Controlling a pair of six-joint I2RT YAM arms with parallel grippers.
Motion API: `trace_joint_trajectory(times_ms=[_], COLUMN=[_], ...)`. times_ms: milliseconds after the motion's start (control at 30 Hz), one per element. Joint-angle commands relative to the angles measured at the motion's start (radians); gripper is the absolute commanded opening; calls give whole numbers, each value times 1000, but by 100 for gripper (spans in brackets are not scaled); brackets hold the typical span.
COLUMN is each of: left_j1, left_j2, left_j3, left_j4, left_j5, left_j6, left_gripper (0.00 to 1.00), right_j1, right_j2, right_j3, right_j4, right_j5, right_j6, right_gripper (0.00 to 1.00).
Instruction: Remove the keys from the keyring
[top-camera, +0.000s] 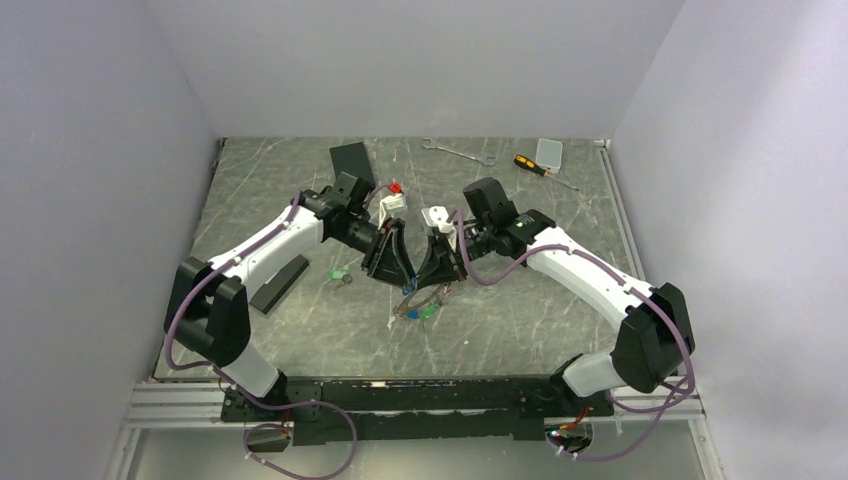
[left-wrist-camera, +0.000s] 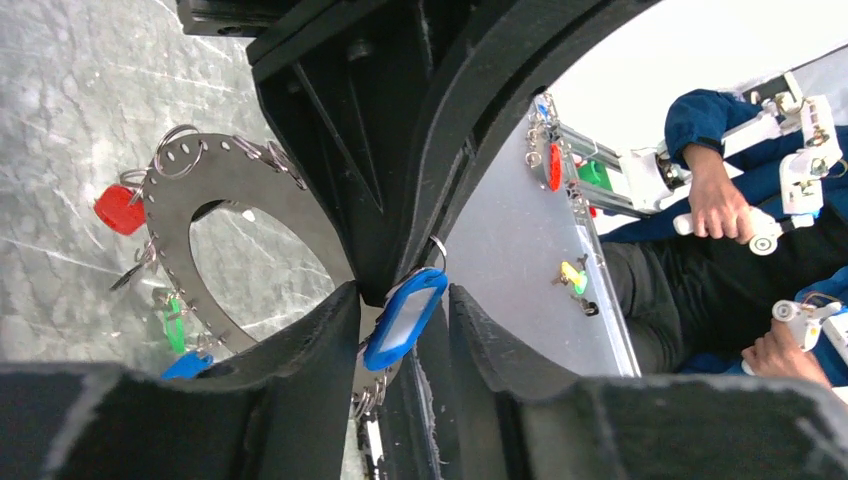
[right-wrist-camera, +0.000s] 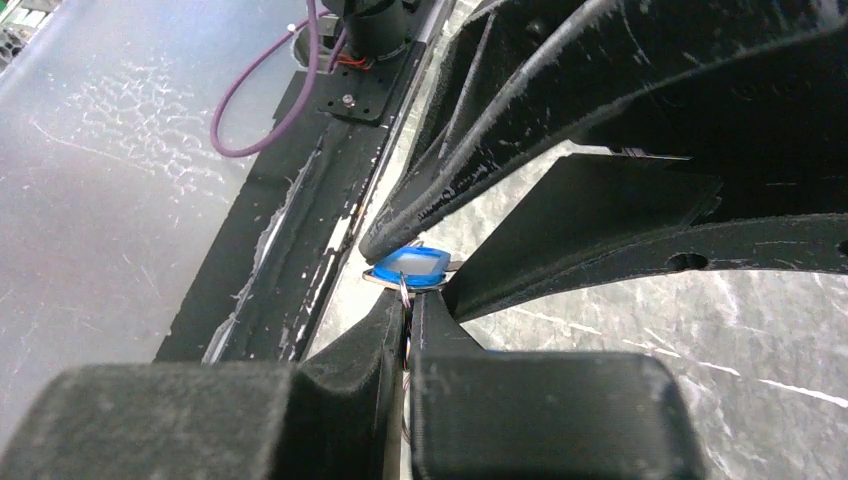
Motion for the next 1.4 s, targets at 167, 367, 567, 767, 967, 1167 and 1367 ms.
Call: trace_joint_trajectory(times_ms=[167,367,567,767,967,1167,1367], left_j1=[-2,-3,-4,-5,18,16,5], left_j2=[-28,-34,-16,-20,-24,-37,2], left_j3=[31,32,41,57,134,230,369], left_j4=[-118,-114,-99,-112,-179,-215,-337], left_j5=[16,-9,4,-21,-175,-392,-516], left_j6=[60,41,23,13,10,-11,97], left_gripper=[21,21,27,2,0,0,0], right_j1=[3,1,1,-13,-34,-56,-92], right_j2=[-17,-22,-23,-30,-45,-56,-65], right_j3=[36,26,20,-3,-22,-50,-67], right_j4=[79,106,148,207,235,279,317], right_j5=[50,85,124,154,181,195,164], right_j6=[38,74,120,173,202,238,280], right_gripper=[0,0,0,0,0,18,40])
